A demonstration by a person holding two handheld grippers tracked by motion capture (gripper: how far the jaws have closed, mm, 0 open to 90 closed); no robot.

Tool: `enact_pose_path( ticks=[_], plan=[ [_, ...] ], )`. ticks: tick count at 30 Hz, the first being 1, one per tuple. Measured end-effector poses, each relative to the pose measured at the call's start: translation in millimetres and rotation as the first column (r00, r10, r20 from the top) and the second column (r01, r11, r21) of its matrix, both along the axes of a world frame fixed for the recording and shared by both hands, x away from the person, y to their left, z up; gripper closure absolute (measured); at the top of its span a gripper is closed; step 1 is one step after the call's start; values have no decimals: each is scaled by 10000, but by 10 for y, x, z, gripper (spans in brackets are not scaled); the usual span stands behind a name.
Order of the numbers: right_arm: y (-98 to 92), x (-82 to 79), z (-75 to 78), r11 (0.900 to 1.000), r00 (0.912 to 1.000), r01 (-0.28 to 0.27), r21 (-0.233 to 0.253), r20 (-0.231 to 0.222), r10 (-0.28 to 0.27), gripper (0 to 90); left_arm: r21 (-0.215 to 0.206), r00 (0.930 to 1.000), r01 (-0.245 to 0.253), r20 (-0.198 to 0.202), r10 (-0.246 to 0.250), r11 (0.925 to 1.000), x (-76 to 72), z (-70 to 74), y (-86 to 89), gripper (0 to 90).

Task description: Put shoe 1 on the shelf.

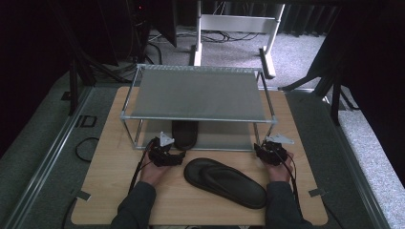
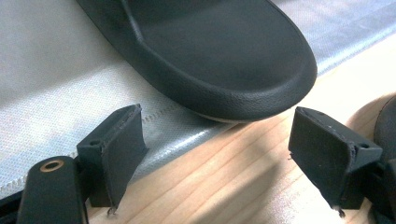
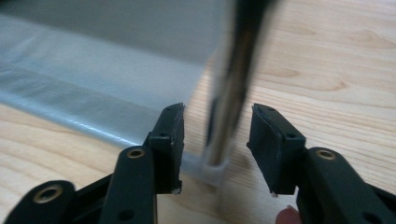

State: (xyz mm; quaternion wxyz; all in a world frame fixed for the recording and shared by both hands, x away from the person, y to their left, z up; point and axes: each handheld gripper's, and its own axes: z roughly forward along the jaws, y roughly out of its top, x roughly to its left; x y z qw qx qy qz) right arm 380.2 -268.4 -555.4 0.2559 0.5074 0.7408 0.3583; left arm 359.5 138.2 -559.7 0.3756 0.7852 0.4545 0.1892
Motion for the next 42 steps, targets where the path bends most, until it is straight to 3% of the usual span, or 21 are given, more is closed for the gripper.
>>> enact_pose_path(
  ticks=[2, 6, 14, 20, 23, 27, 31, 36, 42],
  plan=[
    [-22, 16, -1, 9999, 9999, -50, 156, -104, 52, 623, -38, 10000, -17, -35, 17, 10000, 8, -1, 2, 188],
    [-14, 36, -2, 9998, 9998, -187, 18, -115, 188, 648, 29, 10000, -31, -81, 31, 10000, 28, -4, -3, 187],
    [-10, 5, 14, 9999, 9999, -124, 71, -83, 124, 476, 140, 10000, -83, -49, 83, 9999, 23, -6, -11, 188],
    [-35, -123, 76, 9993, 9992, -383, -13, -97, 383, 443, 82, 9995, -137, 283, 135, 9999, -90, 5, 63, 190],
    [-56, -165, 87, 9992, 9992, -392, -44, -106, 392, 482, -40, 9992, -271, 284, 272, 9996, -100, 3, 100, 194],
    [-99, -184, 91, 9995, 9995, -299, -113, -133, 297, 645, 155, 9992, -276, 309, 271, 9995, -96, 3, 98, 197],
    [-93, -162, 86, 9989, 9990, -443, -176, -68, 441, 727, 366, 9991, -374, 193, 367, 9986, -58, -1, 79, 197],
    [-33, -146, 79, 9979, 9988, -490, -428, 9, 491, 778, 303, 9991, -414, 64, 412, 9987, -21, -5, 79, 197],
    [-31, -93, 64, 9988, 9993, -359, -342, 126, 363, 773, 596, 9989, -463, 45, 461, 9971, 12, -8, 55, 198]
  ],
)
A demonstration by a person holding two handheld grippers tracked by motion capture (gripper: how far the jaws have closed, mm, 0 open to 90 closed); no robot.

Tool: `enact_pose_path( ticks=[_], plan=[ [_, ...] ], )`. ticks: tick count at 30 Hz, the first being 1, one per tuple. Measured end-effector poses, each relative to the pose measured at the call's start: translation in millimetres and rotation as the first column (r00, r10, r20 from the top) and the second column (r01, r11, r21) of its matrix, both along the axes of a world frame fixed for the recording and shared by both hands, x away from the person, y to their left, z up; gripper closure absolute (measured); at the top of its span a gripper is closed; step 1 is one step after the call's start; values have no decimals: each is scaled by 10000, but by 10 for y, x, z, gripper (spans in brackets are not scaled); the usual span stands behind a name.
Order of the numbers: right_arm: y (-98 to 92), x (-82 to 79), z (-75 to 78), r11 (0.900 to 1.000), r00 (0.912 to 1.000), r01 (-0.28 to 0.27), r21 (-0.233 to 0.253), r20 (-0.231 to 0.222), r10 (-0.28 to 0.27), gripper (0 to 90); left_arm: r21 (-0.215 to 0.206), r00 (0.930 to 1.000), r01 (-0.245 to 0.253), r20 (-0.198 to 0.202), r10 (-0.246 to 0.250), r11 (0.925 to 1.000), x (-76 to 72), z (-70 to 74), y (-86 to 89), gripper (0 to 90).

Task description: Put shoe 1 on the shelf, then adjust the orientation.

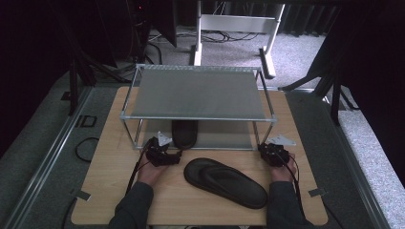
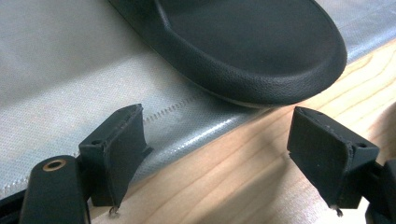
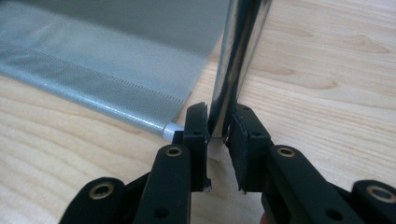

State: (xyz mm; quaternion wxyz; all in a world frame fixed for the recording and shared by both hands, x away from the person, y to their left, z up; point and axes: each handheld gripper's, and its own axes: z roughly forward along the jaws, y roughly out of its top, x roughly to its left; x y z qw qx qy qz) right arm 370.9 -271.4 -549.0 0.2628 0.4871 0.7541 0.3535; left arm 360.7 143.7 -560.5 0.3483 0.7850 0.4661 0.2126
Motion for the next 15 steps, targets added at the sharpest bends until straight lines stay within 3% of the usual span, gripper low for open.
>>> enact_pose_path(
  ticks=[3, 6, 10, 12, 15],
  plan=[
    [8, 13, 2, 10000, 10000, 44, -23, 13, -44, 768, -112, 10000, -26, -19, 26, 9999, 11, 0, 16, 206],
    [-5, -7, 15, 10000, 10000, 58, -9, -8, -58, 718, 34, 10000, -62, 10, 62, 10000, 6, 0, 2, 211],
    [-44, -56, 44, 9997, 9999, 156, 212, 32, -156, 642, 112, 10000, -62, 10, 62, 9999, 5, 0, -4, 214],
    [-88, -125, 80, 9986, 9996, 289, 443, 20, -290, 563, 58, 10000, -71, 7, 71, 10000, 5, 0, -1, 214],
    [-116, -206, 124, 9967, 9994, 328, 747, 115, -338, 531, 33, 10000, -67, 11, 67, 10000, 6, 0, 2, 214]
  ],
)
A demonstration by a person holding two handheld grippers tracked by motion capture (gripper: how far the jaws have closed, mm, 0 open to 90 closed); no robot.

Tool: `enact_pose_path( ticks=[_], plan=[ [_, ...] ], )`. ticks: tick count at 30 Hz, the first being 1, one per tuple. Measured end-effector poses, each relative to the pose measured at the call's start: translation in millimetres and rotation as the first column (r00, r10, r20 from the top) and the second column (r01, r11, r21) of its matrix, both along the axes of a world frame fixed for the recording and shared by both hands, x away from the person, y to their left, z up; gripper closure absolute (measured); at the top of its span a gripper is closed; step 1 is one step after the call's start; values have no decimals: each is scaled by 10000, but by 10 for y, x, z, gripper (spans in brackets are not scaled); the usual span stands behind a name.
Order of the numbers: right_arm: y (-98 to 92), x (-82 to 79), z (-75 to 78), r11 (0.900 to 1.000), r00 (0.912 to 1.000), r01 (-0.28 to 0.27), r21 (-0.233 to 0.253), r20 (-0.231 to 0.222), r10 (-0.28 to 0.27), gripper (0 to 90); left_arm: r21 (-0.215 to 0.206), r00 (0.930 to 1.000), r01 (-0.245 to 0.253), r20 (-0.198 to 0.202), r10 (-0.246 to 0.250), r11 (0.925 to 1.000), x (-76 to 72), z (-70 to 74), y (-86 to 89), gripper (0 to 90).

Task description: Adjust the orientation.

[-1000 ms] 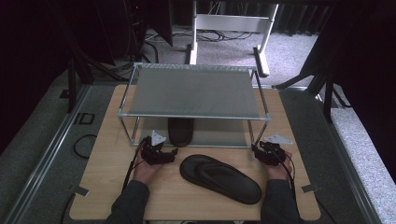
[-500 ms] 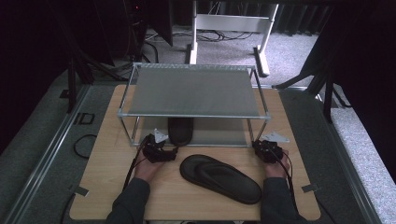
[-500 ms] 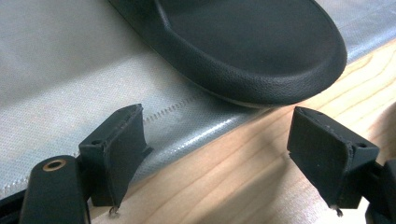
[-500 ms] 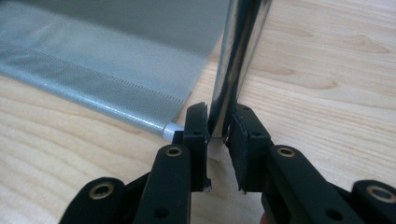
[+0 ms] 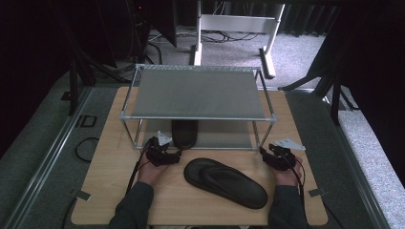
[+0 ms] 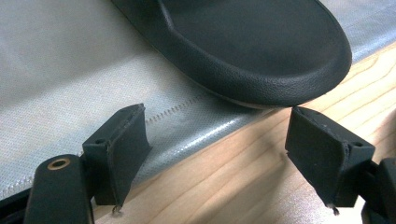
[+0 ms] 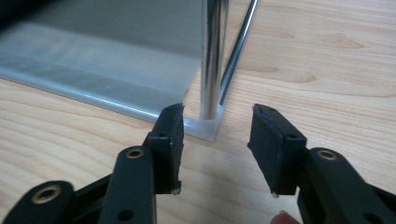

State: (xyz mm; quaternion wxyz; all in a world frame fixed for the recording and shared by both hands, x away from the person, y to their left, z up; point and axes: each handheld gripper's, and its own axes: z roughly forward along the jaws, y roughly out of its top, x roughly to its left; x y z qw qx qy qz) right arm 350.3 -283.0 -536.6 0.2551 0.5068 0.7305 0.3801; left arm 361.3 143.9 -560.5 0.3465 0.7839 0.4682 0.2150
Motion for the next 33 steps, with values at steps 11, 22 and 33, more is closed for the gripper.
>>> enact_pose_path(
  ticks=[11, 22, 33],
  plan=[
    [178, -241, 108, 9943, 9943, -1046, -222, 176, 1050, 530, -54, 10000, 1, 1, -1, 10000, 0, 0, 4, 214],
    [353, -380, 191, 9878, 9873, -1548, -155, 349, 1552, 462, -56, 10000, 3, -4, -3, 10000, 0, 0, 4, 214],
    [510, -464, 214, 9676, 9671, -2523, -6, 348, 2522, 449, -56, 10000, 3, -6, -3, 10000, 0, 0, 5, 214]
  ],
)
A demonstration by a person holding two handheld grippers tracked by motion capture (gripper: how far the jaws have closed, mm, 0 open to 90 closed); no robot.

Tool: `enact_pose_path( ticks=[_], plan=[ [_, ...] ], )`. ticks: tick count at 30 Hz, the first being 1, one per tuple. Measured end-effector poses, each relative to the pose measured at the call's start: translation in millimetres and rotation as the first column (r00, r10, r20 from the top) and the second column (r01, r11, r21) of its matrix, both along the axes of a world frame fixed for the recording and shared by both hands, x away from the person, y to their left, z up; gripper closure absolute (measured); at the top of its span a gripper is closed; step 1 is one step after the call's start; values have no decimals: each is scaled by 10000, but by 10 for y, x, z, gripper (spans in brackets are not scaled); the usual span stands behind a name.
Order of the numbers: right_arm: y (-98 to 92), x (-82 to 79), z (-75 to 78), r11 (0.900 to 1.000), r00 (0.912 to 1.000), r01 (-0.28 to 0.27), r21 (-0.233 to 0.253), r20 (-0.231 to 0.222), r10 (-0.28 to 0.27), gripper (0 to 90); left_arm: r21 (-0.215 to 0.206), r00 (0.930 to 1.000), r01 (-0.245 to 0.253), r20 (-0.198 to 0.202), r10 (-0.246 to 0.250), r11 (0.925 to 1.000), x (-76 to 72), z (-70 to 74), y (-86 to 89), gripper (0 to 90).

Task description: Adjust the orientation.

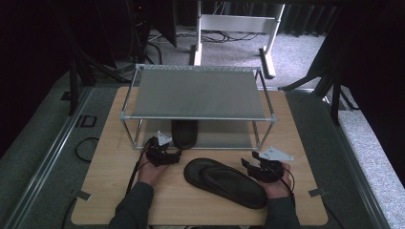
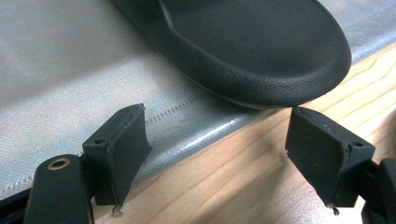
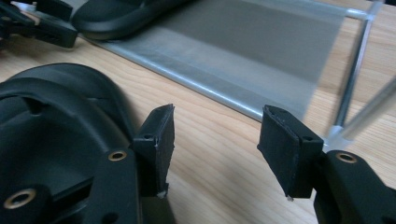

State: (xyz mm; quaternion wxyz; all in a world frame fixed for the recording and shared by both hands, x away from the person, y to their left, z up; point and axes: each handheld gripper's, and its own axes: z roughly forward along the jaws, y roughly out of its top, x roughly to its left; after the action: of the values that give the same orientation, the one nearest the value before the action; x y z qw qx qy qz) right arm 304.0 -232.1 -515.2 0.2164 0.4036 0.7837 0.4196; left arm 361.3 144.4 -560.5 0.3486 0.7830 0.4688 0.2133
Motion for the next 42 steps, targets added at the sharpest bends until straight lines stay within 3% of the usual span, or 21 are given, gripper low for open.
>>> enact_pose_path(
  ticks=[15, 23, 28, 34, 38, 42],
  plan=[
    [274, -105, -6, 9903, 9902, -1388, -21, -160, 1387, 438, -16, 10000, 0, -2, 0, 10000, 1, 0, 2, 214],
    [446, -112, -72, 9784, 9806, -1958, -661, -243, 1946, 442, -27, 10000, -1, -2, 1, 10000, 1, -1, 3, 214],
    [531, -72, -102, 9712, 9745, -2236, -820, -398, 2210, 460, -34, 10000, -1, -3, 1, 10000, 2, -1, 3, 214],
    [643, -58, -179, 9576, 9706, -2400, -1593, -582, 2336, 542, -48, 10000, -2, -10, 2, 10000, 2, 0, 5, 213],
    [642, -53, -163, 9594, 9712, -2379, -1516, -492, 2331, 635, -54, 10000, 3, -9, -3, 10000, 2, 0, 6, 214],
    [626, -69, -150, 9608, 9730, -2308, -1533, -332, 2284, 652, -50, 10000, 2, -9, -2, 10000, 2, 0, 5, 214]
  ],
)
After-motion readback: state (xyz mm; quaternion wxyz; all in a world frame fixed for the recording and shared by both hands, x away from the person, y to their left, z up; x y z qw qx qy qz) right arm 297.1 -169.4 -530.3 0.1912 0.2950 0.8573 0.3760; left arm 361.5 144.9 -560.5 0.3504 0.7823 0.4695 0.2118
